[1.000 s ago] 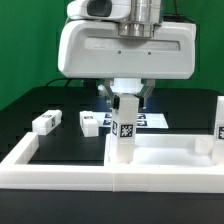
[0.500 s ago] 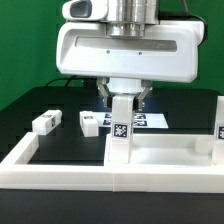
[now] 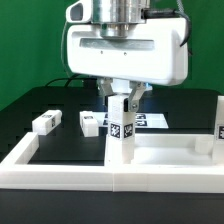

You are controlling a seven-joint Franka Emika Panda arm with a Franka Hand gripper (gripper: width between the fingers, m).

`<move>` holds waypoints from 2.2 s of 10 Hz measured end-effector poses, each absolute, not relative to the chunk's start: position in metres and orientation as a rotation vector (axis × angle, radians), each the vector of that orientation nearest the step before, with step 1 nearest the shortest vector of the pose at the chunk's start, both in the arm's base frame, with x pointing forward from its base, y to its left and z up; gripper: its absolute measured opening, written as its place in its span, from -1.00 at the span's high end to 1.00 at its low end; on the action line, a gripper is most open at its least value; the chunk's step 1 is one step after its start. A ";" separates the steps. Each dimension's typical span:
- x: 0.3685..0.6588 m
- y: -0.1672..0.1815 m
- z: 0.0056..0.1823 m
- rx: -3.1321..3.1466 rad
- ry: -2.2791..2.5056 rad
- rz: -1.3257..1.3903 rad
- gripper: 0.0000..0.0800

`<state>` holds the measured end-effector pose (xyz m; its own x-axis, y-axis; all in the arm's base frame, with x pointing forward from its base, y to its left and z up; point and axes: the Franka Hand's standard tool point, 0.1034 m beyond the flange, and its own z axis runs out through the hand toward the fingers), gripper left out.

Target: Assemble desk

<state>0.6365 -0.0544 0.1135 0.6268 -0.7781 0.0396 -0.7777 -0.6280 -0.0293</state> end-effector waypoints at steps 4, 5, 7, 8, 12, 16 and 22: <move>0.636 -0.053 0.113 -2.810 1.378 -0.073 -0.19; 0.635 -0.051 0.113 -2.837 1.326 -0.063 -0.19; 0.636 -0.046 0.114 -2.958 1.041 -0.067 -0.60; 0.636 -0.046 0.114 -3.000 0.913 -0.071 -0.62; 0.636 -0.047 0.114 -3.110 0.459 -0.069 -0.62; 0.636 -0.040 0.113 -3.173 -0.220 -0.054 -0.62; 0.635 -0.046 0.113 -3.121 -0.642 -0.043 -0.32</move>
Offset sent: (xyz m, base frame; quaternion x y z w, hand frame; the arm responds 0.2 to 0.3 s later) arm 0.0000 0.0000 0.0000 0.0000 0.0000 -0.0650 0.9979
